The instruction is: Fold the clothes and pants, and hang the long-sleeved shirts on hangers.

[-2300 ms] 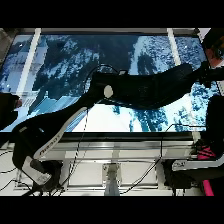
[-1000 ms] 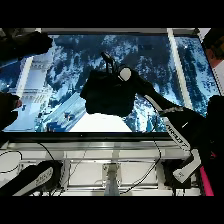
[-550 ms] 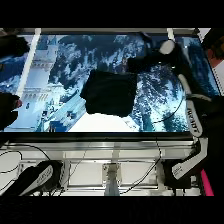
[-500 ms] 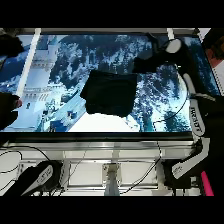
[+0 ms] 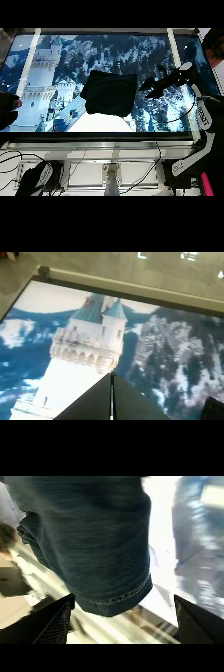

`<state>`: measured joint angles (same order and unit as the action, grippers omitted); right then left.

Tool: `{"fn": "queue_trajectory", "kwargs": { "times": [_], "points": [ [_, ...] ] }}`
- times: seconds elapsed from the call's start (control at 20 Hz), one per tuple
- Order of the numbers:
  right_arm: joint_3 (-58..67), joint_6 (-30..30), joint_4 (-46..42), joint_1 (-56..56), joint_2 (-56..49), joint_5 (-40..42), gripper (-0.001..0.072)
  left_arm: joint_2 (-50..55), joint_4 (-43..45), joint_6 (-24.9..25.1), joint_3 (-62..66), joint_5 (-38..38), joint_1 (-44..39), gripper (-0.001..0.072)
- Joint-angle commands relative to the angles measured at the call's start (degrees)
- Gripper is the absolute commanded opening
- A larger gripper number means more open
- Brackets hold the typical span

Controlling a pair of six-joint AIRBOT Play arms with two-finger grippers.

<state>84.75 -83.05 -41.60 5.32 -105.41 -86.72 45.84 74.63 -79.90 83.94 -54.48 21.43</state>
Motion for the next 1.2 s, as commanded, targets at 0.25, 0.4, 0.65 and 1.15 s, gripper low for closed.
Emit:
{"fn": "queue_trajectory", "kwargs": {
  "times": [0.25, 0.4, 0.65, 1.15],
  "points": [
    [-1.9, 3.39, 6.95, -7.58, -4.68, 4.0, 0.0684, -0.79, 0.35, 0.02, 0.0, 0.2, 1.05, 0.0022],
    [-1.88, 3.41, 6.86, -9.16, -4.68, 6.23, 0.0682, -0.79, 0.35, 0.02, 0.0, 0.2, 1.05, 0.0022],
    [-1.53, 3.52, 7.28, -11.74, -4.72, 7.32, 0.0441, -0.76, 0.35, 0.0, 0.0, 0.17, 1.05, 0.0022],
    [-1.55, -2.34, 1.14, -4.04, 1.42, 14.29, 0.0029, -0.76, 0.35, 0.0, 0.0, 0.17, 1.05, 0.0022]
  ]
}}
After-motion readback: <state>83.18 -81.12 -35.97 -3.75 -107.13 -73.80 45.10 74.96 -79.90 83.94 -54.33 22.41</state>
